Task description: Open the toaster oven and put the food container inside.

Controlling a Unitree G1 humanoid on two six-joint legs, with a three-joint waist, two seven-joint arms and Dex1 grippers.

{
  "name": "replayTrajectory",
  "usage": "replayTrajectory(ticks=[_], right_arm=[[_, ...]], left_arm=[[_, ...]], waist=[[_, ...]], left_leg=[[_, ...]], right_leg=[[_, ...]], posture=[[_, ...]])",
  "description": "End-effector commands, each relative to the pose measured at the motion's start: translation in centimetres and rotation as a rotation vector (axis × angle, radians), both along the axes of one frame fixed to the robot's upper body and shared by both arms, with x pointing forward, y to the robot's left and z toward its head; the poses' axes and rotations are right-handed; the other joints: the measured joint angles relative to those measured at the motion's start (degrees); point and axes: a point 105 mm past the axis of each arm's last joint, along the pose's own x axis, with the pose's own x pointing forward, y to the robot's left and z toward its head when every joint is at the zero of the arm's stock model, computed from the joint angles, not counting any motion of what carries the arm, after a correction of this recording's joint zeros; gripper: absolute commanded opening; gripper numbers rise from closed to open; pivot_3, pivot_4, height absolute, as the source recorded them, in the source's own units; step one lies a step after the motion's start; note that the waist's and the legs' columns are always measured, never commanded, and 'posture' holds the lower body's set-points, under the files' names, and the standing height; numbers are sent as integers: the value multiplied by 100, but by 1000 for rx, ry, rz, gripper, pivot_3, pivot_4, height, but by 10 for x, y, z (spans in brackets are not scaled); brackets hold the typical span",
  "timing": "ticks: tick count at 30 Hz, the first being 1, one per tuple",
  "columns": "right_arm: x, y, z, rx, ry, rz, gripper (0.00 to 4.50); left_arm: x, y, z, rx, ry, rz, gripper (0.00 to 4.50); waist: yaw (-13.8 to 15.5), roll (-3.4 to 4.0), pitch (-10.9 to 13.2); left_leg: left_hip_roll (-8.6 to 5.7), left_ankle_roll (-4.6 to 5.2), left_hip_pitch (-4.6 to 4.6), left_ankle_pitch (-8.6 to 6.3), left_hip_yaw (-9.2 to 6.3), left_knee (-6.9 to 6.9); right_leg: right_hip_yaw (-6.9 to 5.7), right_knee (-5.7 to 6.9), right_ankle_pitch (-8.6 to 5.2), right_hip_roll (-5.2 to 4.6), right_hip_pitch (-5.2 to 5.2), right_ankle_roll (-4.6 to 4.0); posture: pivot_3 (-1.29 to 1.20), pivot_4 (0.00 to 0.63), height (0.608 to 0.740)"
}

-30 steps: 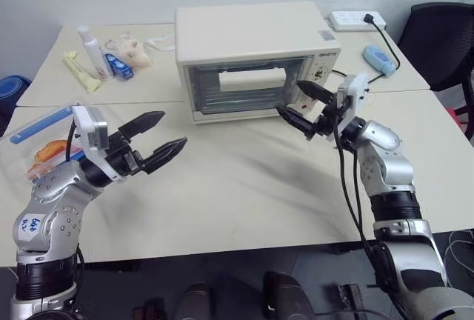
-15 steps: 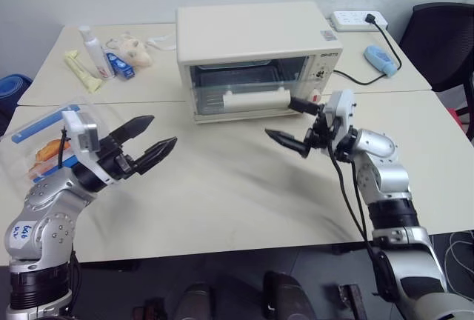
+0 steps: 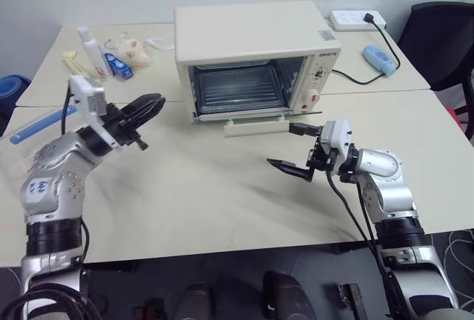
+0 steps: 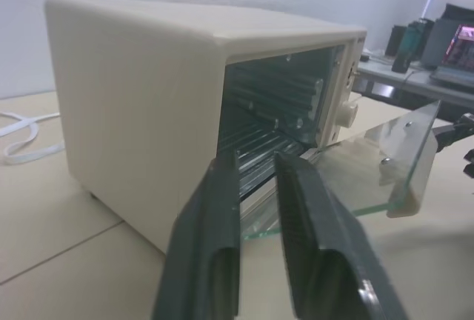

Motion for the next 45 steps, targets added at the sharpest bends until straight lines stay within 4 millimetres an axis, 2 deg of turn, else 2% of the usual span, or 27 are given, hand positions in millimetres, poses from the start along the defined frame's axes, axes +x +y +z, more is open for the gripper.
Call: replayTrajectory(ticks=[1,4,8,11,15,21,25,29,30,32,36,39,45], right_arm=[[-4,4,6,-3,-53,26,4500],[-6,0,2,-6,-53,9,4500],[-13,-13,-3,10,-58,-53,4500],[-22,-34,-13,-2,-63,-147,4500],[-43,-79,-29,-19,-35,-319,4500],[-66,-122,-37,-12,13,-491,4500],[-68,-126,-19,57,26,-471,4500],[-58,-114,0,95,-26,-407,4500],[-56,-109,3,105,-29,-386,4500],[-51,-94,11,128,-48,-325,4500],[-44,-64,20,168,-61,-202,4500],[-43,-35,20,190,-76,-91,4500],[-49,0,21,226,-88,62,4500]], left_arm=[[8,-17,3,47,-48,-45,35],[13,-39,-1,42,-47,-119,35],[10,-56,-16,92,-27,-206,35],[1,-65,-32,189,-14,-273,35],[-3,-70,-47,246,4,-275,35],[-4,-64,-79,301,60,-184,35],[-6,-55,-96,297,76,-91,35],[-11,-52,-99,271,76,-66,35],[-14,-50,-98,255,75,-57,212],[-20,-38,-91,178,66,-10,611],[-41,-6,-68,32,12,90,1767],[-74,48,-61,-8,-6,306,2700],[-154,141,-66,-87,53,741,4468]], waist=[[0,0,0],[0,0,0],[0,-1,0],[9,-1,0],[82,-1,1],[153,0,0],[161,-1,0],[168,0,0],[169,0,0],[163,0,0],[146,-1,0],[93,-1,0],[153,-4,0]], left_leg=[[0,0,0,0,1,0],[0,0,0,0,2,0],[0,0,-1,0,2,1],[0,1,-2,0,3,1],[-2,1,-4,0,5,7],[0,1,3,-1,17,10],[0,2,5,-1,19,10],[1,2,7,-1,16,18],[1,2,6,-1,17,18],[1,2,5,-1,16,18],[9,2,4,-1,12,19],[15,-2,4,-3,12,19],[12,3,1,-8,7,20]], right_leg=[[0,0,0,0,0,0],[-1,0,0,0,0,0],[-6,1,0,-1,-1,0],[-6,3,0,-2,-2,0],[-5,3,0,-5,-2,1],[9,14,1,-3,-2,1],[13,15,1,-4,-2,1],[12,21,2,-4,0,-1],[12,20,2,-4,0,-1],[12,19,2,-4,0,-1],[7,18,2,-1,-2,-1],[9,18,2,-1,-3,-2],[7,8,2,-6,0,-2]], posture=[[0,150,740],[0,150,740],[0,150,740],[0,150,740],[0,150,740],[0,150,740],[0,150,740],[0,150,740],[0,150,740],[0,150,740],[0,150,740],[0,150,740],[0,150,740]])
